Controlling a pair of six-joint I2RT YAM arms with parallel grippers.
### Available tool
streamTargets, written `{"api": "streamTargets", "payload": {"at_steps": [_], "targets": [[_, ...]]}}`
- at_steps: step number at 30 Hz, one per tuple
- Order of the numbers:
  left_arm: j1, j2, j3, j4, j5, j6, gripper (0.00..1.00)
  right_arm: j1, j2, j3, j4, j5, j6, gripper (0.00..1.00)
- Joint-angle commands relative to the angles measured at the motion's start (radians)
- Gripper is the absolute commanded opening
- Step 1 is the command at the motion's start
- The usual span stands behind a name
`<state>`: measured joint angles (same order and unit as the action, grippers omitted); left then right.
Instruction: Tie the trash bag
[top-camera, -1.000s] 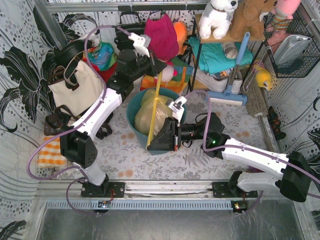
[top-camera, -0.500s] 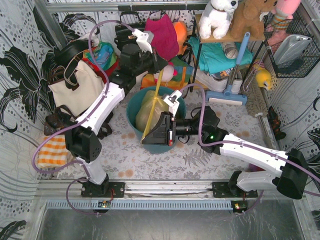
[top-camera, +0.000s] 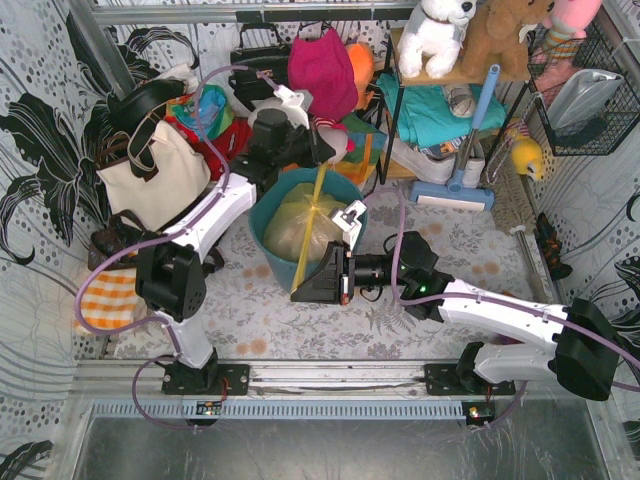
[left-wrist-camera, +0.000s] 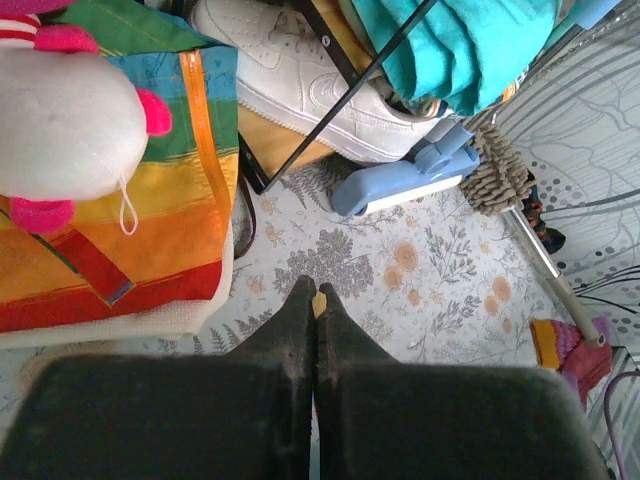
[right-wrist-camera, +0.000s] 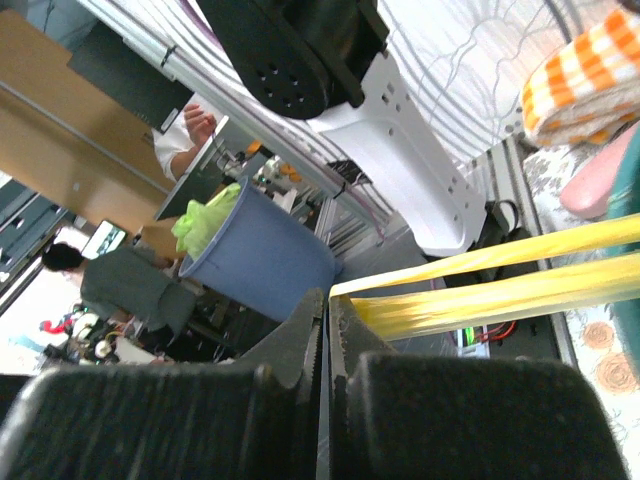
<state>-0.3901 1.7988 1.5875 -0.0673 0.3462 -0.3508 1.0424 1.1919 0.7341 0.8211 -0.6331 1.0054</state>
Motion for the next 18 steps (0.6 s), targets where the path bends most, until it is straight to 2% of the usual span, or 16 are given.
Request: {"api": "streamTargets", "payload": {"at_steps": [1,6,11,15,18], "targets": [[0.064,0.036,0.027,0.207,-0.177,0.035,0.0,0.099,-0.051,0.054,0.069,-0.288,0.038,0.0],[0.063,-0.004,0.158,0.133,-0.175,0.059,0.0,0.099,-0.064,0.183,-0.15,-0.3,-0.087,0.0],[0.064,-0.023,0.242,0.095,-0.179,0.075,0.0,0.099,-0.062,0.26,-0.266,-0.312,-0.155,0.0],[0.065,-0.017,0.199,0.105,-0.181,0.075,0.0,0.1,-0.068,0.2,-0.194,-0.301,-0.127,0.0],[0.063,-0.03,0.085,0.168,-0.189,0.052,0.0,0.1,-0.074,0.129,-0.108,-0.273,-0.077,0.0]]}}
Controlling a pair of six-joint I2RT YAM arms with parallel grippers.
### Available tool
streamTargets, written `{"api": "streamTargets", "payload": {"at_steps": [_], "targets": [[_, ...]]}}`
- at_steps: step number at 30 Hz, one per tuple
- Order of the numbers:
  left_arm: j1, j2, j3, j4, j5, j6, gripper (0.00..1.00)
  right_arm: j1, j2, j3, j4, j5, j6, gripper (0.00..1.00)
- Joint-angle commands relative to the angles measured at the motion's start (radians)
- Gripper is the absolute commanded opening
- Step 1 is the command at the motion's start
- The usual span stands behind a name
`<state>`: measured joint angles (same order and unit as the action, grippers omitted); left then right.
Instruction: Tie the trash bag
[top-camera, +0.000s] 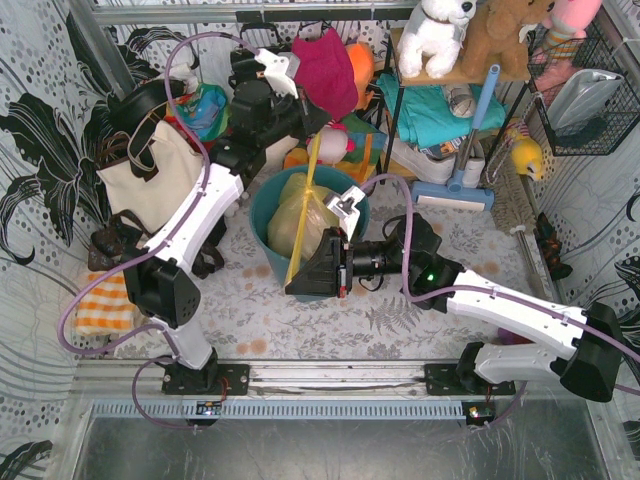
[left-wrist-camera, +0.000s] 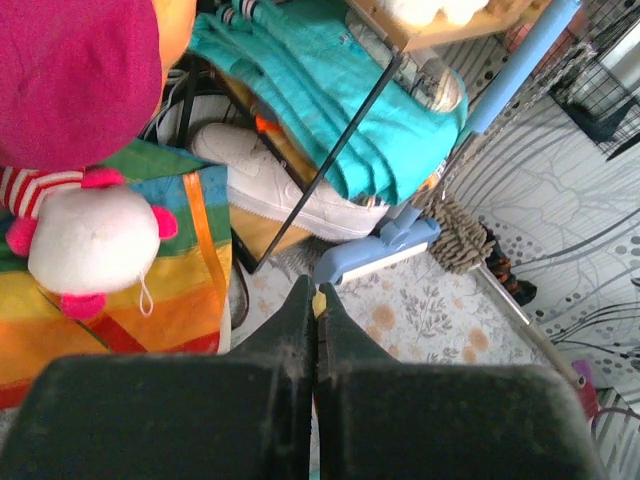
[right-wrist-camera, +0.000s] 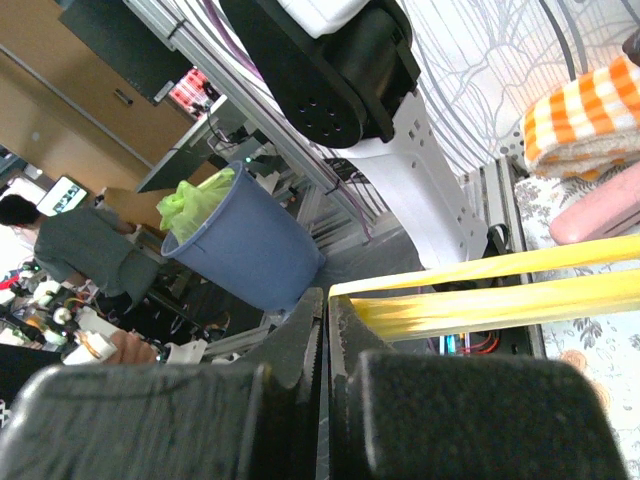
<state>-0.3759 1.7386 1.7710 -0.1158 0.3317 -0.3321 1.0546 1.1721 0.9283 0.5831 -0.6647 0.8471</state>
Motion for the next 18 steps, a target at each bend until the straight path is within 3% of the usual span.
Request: {"api": "streamTargets", "payload": {"at_steps": [1,11,15,18], "targets": [[0.05,0.02,-0.151,0.258,-0.177,0.027,0.0,0.087,-0.059,-0.088,0.161,-0.231,0.093,0.0],[0.053,-0.032,-0.315,0.355,-0.155,0.019,0.0,0.088,-0.07,-0.118,0.165,-0.197,0.068,0.0],[0.052,-0.092,-0.309,0.368,-0.123,0.028,0.0,0.088,-0.091,-0.069,0.022,-0.103,-0.035,0.0],[0.053,-0.143,-0.298,0.377,-0.092,0.024,0.0,0.087,-0.112,0.033,-0.15,0.06,-0.162,0.0]]}}
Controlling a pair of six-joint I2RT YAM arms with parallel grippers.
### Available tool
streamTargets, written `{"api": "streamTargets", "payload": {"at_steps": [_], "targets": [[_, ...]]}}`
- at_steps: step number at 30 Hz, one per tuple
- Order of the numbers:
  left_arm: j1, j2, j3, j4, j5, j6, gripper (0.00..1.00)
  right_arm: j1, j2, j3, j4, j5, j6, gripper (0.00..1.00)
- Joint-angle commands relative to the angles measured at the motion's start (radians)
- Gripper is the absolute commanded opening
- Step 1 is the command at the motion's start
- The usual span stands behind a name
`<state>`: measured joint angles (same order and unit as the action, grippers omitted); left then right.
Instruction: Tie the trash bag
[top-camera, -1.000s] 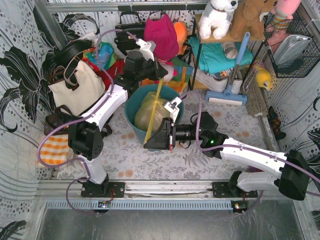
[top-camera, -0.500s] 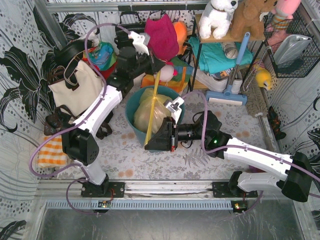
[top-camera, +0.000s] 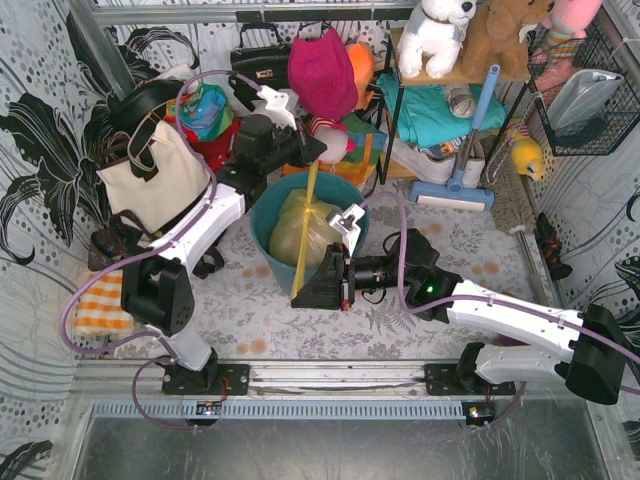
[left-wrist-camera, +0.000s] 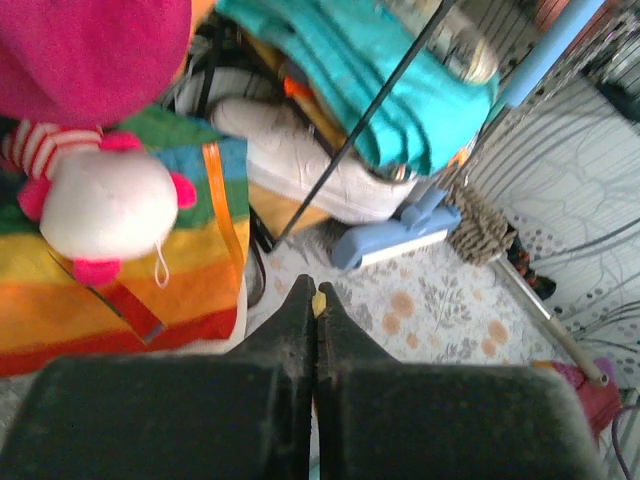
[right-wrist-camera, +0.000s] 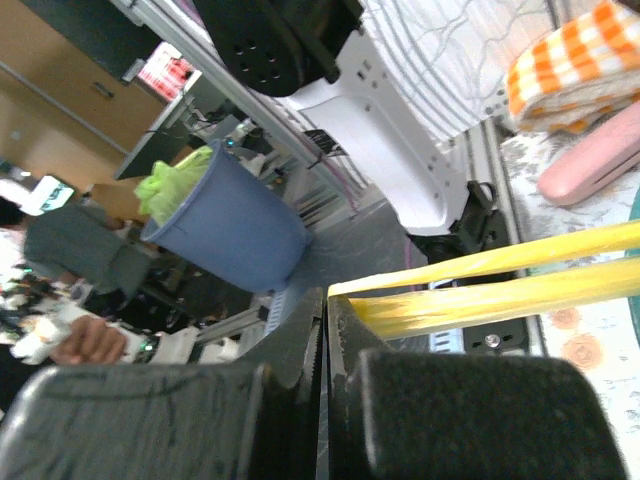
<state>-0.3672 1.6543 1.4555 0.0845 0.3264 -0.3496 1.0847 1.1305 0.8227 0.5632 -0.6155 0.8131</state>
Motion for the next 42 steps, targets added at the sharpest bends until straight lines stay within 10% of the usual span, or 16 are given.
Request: {"api": "streamTargets", "payload": {"at_steps": [1,9,19,27,32,42], "targets": [[0.044,-0.076,0.021,0.184,-0.075,0.037,0.0,0.057,-0.072,0.175,-0.187,0.08,-0.176,0.0],[0.041,-0.19,0.033,0.273,0.139,-0.054,0.0,0.054,0.016,0.453,-0.257,0.551,-0.49,0.0],[0.032,-0.283,0.062,0.45,0.323,-0.246,0.0,-0.052,0.24,0.87,-0.267,0.67,-0.717,0.0],[0.03,-0.32,-0.028,0.442,0.315,-0.234,0.02,-0.105,0.181,0.674,-0.186,0.702,-0.644,0.0],[0.03,-0.344,-0.095,0.367,0.279,-0.175,0.54,-0.106,0.104,0.555,-0.194,0.71,-0.582,0.1],[0.032,-0.453,-0.149,0.123,-0.071,0.036,0.78,-0.157,-0.017,0.466,-0.33,0.931,-0.679,0.42]]}}
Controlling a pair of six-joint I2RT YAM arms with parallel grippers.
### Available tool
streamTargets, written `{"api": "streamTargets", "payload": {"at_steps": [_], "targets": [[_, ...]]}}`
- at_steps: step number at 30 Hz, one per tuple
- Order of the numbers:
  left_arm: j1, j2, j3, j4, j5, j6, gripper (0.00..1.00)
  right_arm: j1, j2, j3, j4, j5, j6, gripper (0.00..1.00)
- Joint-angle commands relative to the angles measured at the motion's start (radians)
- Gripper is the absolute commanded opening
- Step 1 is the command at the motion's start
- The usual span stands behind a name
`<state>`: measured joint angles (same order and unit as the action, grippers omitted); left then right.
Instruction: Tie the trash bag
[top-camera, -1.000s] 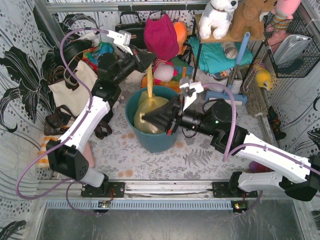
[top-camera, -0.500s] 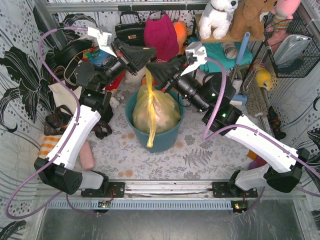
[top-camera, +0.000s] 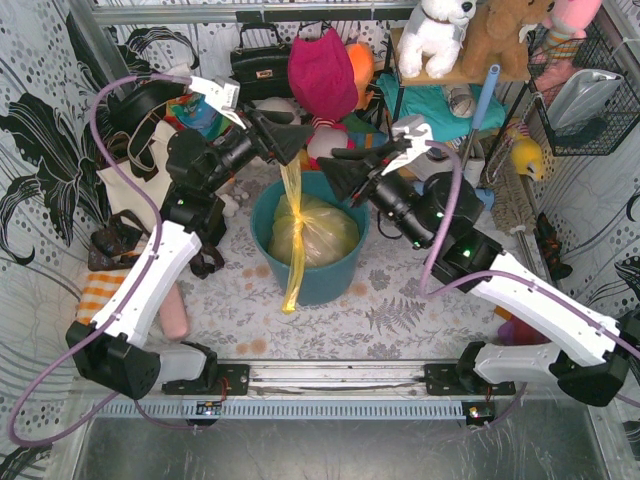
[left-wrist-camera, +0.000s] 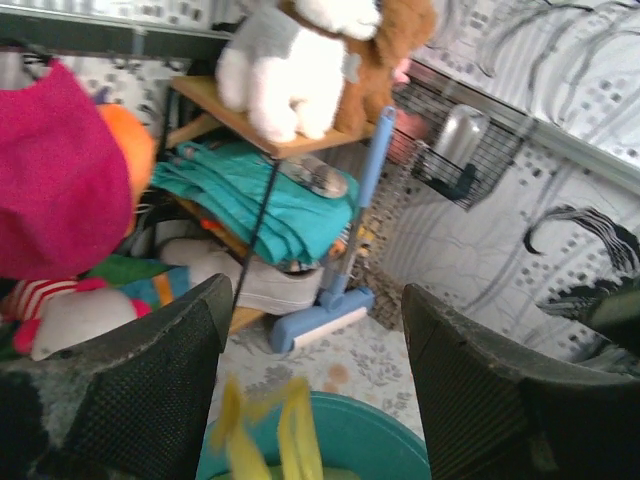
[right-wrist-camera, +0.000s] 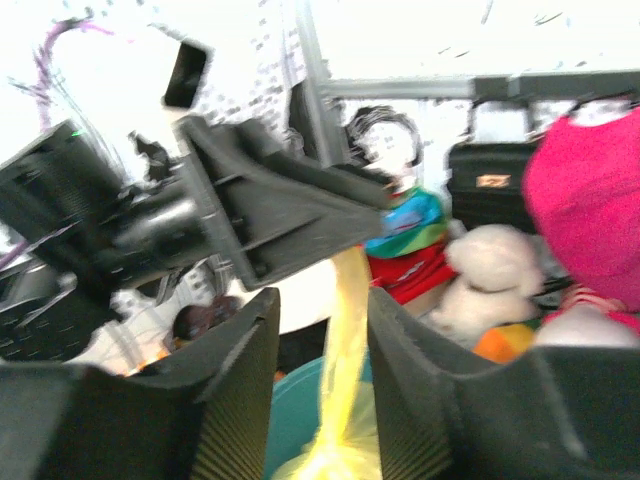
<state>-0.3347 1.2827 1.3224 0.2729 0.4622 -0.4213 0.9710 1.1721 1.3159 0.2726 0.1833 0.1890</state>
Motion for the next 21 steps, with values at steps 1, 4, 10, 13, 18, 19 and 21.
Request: {"api": "streamTargets", "payload": {"at_steps": [1,4,10,13,18,19,21], "targets": [[0.0,-0.1,-0.026,-0.075,-0.255,0.116,0.79,-0.069,-0.069,-0.037,-0.056,0.137,-0.059,0.44],[-0.001,-0.153,-0.062,-0.101,-0.389,0.145,0.84,-0.143,-0.094,-0.062,-0.124,0.175,-0.058,0.51],[0.0,-0.238,-0.199,-0.122,-0.68,0.206,0.92,-0.276,-0.146,-0.143,-0.247,0.262,-0.074,0.71],[0.0,-0.291,-0.312,-0.123,-0.872,0.188,0.98,-0.381,-0.163,-0.217,-0.283,0.26,-0.093,0.84],[0.014,-0.339,-0.533,-0.059,-1.121,0.144,0.98,-0.567,-0.155,-0.33,-0.345,0.231,-0.046,0.98],[0.017,-0.347,-0.57,-0.041,-1.147,0.137,0.98,-0.595,-0.145,-0.348,-0.355,0.242,-0.031,0.99],[0.023,-0.364,-0.661,0.017,-1.226,0.119,0.98,-0.63,-0.125,-0.381,-0.366,0.294,-0.005,0.97]]}}
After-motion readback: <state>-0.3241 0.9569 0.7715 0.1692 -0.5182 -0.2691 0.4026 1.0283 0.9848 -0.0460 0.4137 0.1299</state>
